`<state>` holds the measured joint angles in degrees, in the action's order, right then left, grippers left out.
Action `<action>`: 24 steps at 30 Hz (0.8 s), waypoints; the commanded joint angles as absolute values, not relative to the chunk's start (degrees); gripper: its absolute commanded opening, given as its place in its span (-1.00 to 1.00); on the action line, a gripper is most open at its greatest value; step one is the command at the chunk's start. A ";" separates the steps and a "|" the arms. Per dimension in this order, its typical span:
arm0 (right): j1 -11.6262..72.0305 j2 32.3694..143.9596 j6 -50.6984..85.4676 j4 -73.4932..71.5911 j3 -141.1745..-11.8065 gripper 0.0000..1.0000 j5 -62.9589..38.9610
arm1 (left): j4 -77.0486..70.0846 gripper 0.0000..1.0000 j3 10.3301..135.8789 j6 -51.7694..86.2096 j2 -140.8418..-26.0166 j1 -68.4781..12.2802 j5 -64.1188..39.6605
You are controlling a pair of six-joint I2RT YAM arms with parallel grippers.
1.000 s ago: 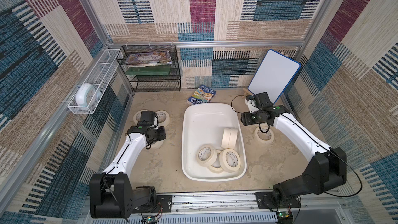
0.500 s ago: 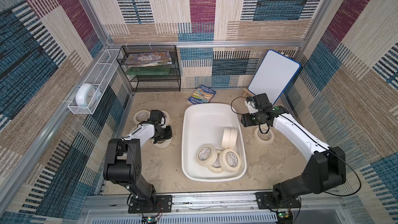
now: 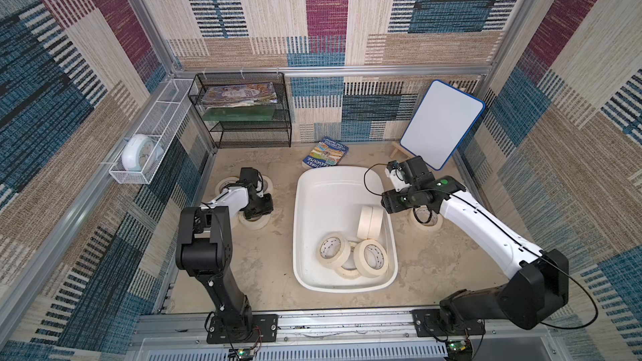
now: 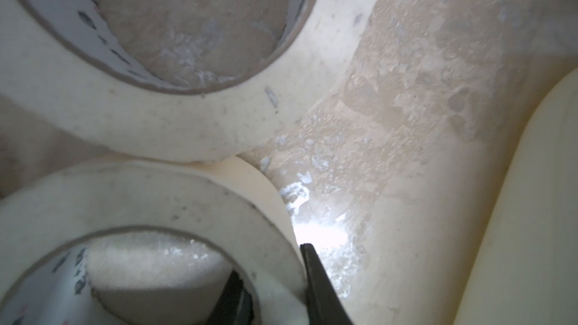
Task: Take out the art tape in the storage box
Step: Place the art tape at the center of the board, then pick up the art tape from the storage box.
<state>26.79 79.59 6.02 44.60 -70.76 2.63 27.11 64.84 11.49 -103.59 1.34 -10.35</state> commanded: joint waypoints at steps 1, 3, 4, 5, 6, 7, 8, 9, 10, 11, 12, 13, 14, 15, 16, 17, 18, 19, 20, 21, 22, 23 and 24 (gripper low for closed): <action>30.00 78.49 7.23 47.69 -73.01 0.46 4.28 | 27.64 -0.28 64.50 10.46 -103.07 1.67 -11.60; 32.61 78.90 7.61 49.03 -75.32 0.46 4.88 | 28.20 0.10 64.60 10.37 -102.21 1.63 -12.04; 34.41 79.48 7.73 49.95 -76.79 0.46 5.32 | 28.75 0.25 64.75 10.28 -101.70 1.58 -12.12; 36.13 80.35 7.95 50.78 -78.13 0.46 5.68 | 29.28 0.36 64.86 10.15 -101.08 1.56 -12.13; 37.62 81.24 8.06 51.24 -79.19 0.46 5.73 | 29.59 0.46 64.79 10.12 -100.22 1.50 -12.13; 39.35 82.58 8.23 51.84 -80.34 0.46 5.56 | 29.81 0.52 64.52 10.15 -98.91 1.49 -12.20; 41.21 84.14 8.34 52.57 -81.36 0.46 5.30 | 30.11 0.59 64.35 10.19 -97.52 1.43 -12.22; 43.01 85.64 8.34 53.01 -82.32 0.46 5.13 | 30.44 0.63 64.10 10.28 -96.12 1.36 -12.22; 44.87 87.45 8.34 53.64 -83.26 0.46 4.74 | 30.92 0.63 63.99 10.24 -94.38 1.24 -12.22; 46.58 89.45 8.35 54.08 -84.03 0.46 4.18 | 31.61 0.63 63.90 10.27 -92.51 0.93 -11.94; 47.72 91.12 8.35 54.39 -84.77 0.46 3.65 | 32.24 0.64 63.81 10.22 -90.81 0.65 -11.50; 49.10 93.07 8.35 54.76 -85.53 0.46 2.92 | 33.04 0.64 63.73 10.24 -88.68 0.30 -10.86; 50.36 95.28 8.35 55.13 -86.35 0.45 2.33 | 33.89 0.65 63.64 10.28 -86.51 0.03 -10.12; 51.35 96.90 8.27 55.50 -87.07 0.45 1.96 | 34.44 0.65 63.46 10.28 -84.58 -0.21 -9.33; 52.22 98.65 8.17 56.05 -88.06 0.44 1.56 | 35.30 0.66 63.37 10.16 -82.25 -0.48 -8.32; 52.92 100.23 8.09 56.56 -88.77 0.44 1.27 | 36.20 0.67 63.28 10.13 -80.10 -0.61 -7.32; 53.29 101.46 8.07 56.89 -89.32 0.43 1.11 | 36.85 0.68 63.14 10.07 -78.25 -0.73 -6.72; 53.63 102.66 7.91 57.13 -89.69 0.43 0.74 | 37.48 0.68 62.98 10.04 -76.08 -0.73 -6.38; 54.00 103.83 7.88 57.42 -89.91 0.42 0.44 | 37.94 0.68 62.77 10.02 -74.25 -0.76 -6.27; 54.25 104.78 7.79 57.66 -90.11 0.42 0.27 | 38.34 0.68 62.67 9.93 -72.85 -0.74 -6.11; 54.36 105.68 7.71 57.91 -90.10 0.42 0.14 | 38.72 0.68 62.53 9.82 -71.49 -0.71 -5.98; 54.50 106.64 7.69 57.84 -89.88 0.42 -0.08 | 38.93 0.68 62.34 9.76 -70.43 -0.71 -5.90; 54.50 107.54 7.73 58.08 -89.86 0.42 -0.11 | 38.94 0.68 62.07 9.71 -69.66 -0.70 -5.85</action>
